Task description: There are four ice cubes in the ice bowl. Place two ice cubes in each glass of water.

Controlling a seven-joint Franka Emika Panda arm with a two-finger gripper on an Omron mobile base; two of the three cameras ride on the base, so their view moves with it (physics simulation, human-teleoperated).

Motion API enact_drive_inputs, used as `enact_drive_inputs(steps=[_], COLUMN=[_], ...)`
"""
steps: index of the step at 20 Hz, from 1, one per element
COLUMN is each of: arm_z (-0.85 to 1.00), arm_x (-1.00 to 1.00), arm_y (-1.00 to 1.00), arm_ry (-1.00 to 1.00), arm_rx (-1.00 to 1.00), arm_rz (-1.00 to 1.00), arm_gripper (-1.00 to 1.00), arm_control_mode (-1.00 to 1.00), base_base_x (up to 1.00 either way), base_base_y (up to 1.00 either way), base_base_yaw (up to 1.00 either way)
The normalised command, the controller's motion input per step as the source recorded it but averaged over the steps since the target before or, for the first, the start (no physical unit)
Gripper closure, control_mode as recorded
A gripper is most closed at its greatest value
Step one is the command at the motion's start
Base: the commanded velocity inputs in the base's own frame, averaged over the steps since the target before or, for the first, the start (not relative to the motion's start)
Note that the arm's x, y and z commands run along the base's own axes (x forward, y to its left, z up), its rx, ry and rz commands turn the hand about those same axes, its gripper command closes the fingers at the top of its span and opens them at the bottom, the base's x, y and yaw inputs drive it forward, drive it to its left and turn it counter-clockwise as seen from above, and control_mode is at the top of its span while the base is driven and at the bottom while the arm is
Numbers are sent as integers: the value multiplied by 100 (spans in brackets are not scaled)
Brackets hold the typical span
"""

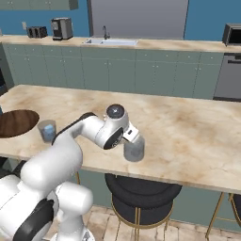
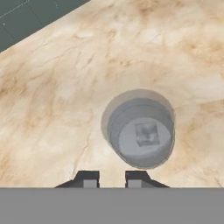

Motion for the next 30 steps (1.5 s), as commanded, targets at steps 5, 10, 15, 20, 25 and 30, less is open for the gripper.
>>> enact_drive_inputs(steps=[5, 10, 15, 20, 25, 30], arm_z=[3, -4, -29, -23, -10, -5], arm_x=[44, 46, 19, 21, 26, 30], arm_y=[-49, -5, -2, -1, 0, 0], arm_ry=[0, 1, 0, 1, 0, 1], arm_rx=[0, -1, -6, -14, -8, -4], arm_rz=[1, 6, 0, 0, 0, 0], arm_gripper=[100, 100, 100, 100, 100, 100], arm_control_mode=[-100, -100, -100, -100, -100, -100], base_base_x=[0, 0, 0, 0, 0, 0], base_base_y=[0, 0, 0, 0, 0, 0], base_base_yaw=[0, 0, 0, 0, 0, 0])
